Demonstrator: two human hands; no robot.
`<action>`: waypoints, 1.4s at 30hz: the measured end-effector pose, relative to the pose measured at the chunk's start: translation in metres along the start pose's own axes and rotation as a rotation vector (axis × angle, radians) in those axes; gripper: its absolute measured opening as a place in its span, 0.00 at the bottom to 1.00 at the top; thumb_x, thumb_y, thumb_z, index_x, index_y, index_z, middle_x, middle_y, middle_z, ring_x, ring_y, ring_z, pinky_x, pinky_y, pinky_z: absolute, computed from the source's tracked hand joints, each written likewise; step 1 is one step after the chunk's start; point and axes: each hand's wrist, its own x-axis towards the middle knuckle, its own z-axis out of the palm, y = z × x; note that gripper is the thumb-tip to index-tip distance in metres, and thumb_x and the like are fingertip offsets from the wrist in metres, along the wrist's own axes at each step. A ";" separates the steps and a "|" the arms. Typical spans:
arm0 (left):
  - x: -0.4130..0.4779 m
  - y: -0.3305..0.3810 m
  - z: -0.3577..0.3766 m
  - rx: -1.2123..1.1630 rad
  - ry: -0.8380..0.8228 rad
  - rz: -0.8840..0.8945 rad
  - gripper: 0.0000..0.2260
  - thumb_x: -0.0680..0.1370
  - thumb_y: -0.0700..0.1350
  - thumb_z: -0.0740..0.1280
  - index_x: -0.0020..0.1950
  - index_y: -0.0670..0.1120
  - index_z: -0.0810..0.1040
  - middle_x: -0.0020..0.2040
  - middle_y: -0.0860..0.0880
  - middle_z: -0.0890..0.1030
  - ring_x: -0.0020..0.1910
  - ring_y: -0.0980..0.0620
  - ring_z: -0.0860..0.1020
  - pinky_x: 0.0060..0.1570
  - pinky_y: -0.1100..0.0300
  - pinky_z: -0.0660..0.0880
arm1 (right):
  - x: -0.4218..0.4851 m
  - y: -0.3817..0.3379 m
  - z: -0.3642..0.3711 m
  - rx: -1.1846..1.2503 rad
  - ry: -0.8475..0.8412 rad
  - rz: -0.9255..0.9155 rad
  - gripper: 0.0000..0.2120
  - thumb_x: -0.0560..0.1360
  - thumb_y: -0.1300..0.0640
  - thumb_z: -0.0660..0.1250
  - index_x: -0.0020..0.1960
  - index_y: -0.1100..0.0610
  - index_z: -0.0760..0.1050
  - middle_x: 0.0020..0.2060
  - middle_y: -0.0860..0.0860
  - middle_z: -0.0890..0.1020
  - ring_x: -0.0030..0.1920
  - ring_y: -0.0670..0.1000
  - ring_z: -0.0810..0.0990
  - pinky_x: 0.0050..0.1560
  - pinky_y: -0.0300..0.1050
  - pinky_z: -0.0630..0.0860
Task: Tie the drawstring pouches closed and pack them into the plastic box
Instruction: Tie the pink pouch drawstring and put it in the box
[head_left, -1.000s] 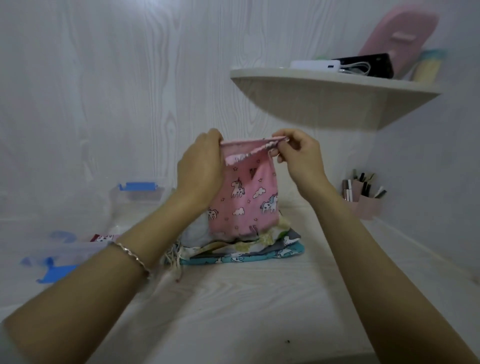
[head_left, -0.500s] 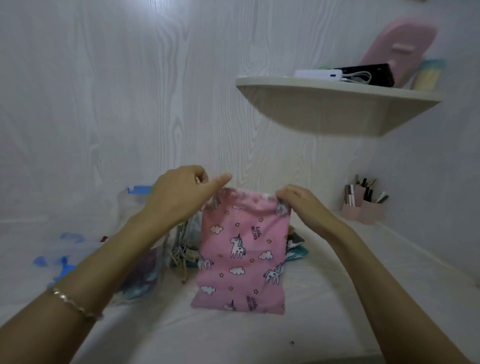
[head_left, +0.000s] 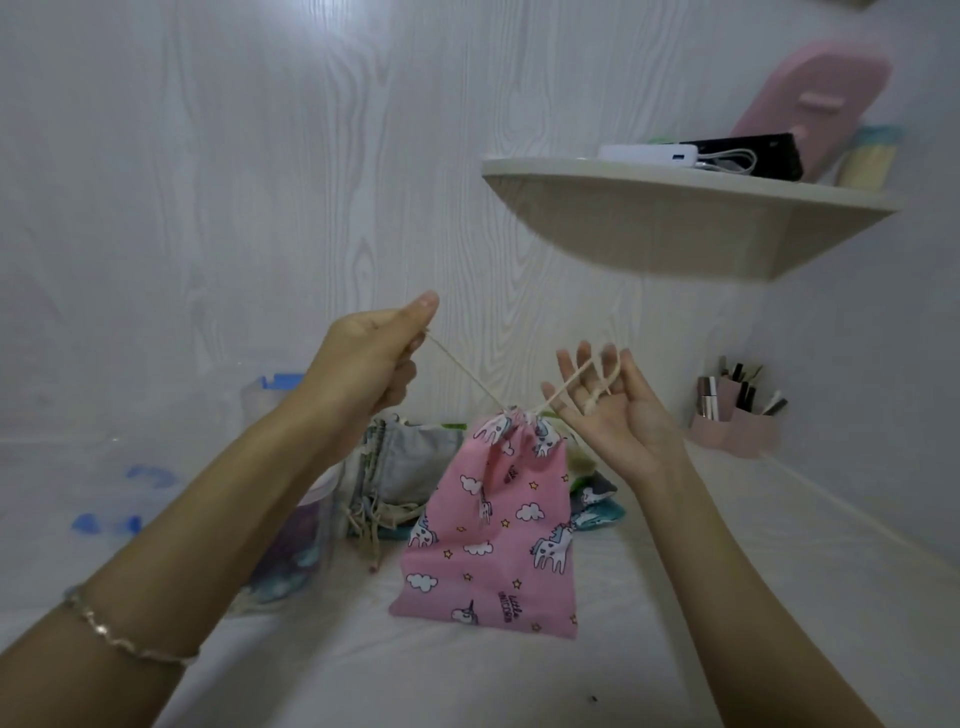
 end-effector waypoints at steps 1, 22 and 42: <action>-0.002 0.003 0.002 -0.017 -0.032 0.013 0.20 0.77 0.54 0.65 0.30 0.50 0.62 0.25 0.54 0.58 0.24 0.55 0.55 0.26 0.61 0.52 | 0.001 0.004 0.007 0.021 -0.027 0.008 0.12 0.78 0.52 0.64 0.44 0.57 0.82 0.44 0.51 0.84 0.52 0.52 0.84 0.66 0.59 0.70; -0.013 -0.030 0.041 0.403 -0.241 -0.108 0.18 0.82 0.57 0.55 0.41 0.46 0.71 0.31 0.47 0.75 0.33 0.48 0.67 0.29 0.63 0.65 | -0.037 0.049 0.051 -0.975 -0.232 0.157 0.16 0.80 0.61 0.61 0.35 0.58 0.77 0.29 0.53 0.73 0.25 0.44 0.62 0.23 0.35 0.55; -0.016 -0.032 0.021 0.365 -0.293 -0.040 0.09 0.78 0.48 0.66 0.48 0.45 0.83 0.19 0.61 0.73 0.20 0.67 0.71 0.22 0.77 0.64 | -0.038 0.046 0.055 -1.082 -0.084 0.004 0.03 0.77 0.64 0.66 0.47 0.62 0.79 0.28 0.50 0.76 0.27 0.44 0.71 0.24 0.33 0.67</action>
